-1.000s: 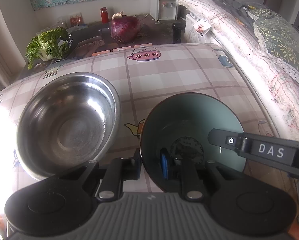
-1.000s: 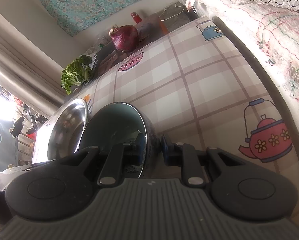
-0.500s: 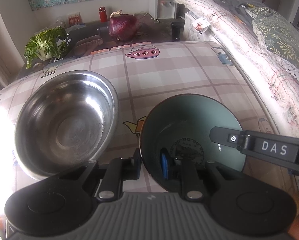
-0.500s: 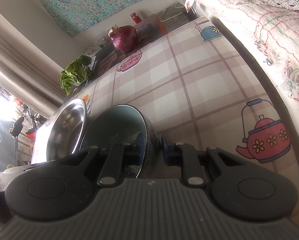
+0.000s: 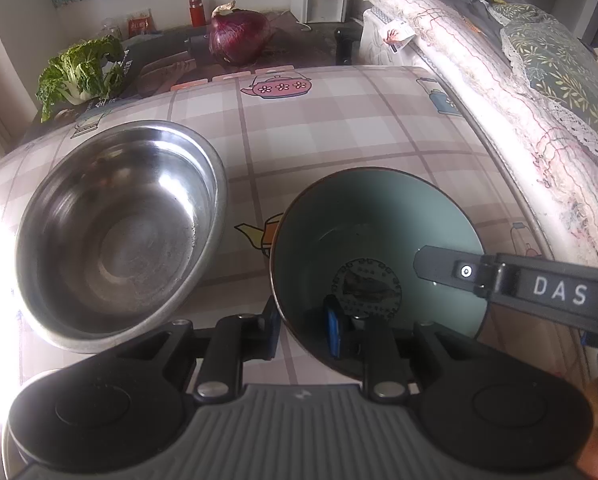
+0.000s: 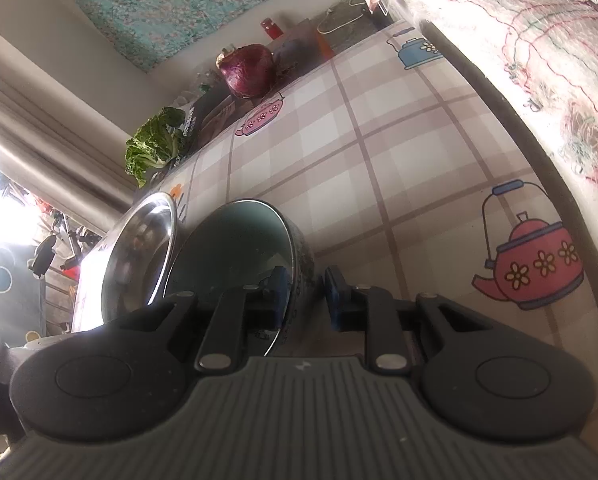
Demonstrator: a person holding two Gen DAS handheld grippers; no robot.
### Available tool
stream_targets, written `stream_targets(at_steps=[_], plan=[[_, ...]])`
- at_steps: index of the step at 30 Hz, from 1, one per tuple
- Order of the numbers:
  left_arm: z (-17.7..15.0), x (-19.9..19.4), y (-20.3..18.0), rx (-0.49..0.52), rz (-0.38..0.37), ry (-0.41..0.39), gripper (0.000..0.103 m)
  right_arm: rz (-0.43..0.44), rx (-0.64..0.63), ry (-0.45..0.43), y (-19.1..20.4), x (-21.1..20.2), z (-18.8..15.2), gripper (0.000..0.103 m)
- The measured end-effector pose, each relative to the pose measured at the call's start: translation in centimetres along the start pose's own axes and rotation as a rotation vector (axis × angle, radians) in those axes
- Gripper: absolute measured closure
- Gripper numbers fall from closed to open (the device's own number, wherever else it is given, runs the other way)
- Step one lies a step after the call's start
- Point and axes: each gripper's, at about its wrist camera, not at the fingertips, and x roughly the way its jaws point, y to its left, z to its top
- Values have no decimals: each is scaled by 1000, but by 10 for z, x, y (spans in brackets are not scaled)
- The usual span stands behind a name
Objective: Organize plates and bowls
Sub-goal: 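Carry the held teal bowl with both tools over the steel basin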
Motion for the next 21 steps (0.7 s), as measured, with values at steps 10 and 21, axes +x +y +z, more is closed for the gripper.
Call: stream_targets(at_steps=[10,21], plan=[[1,-12,4,-5,-14,-19,79,-21,-9,-11,7,-3,-2,84],[5,-41,8,-20,-19,-73,79,-18,-47,-53,27,-29,5,84]])
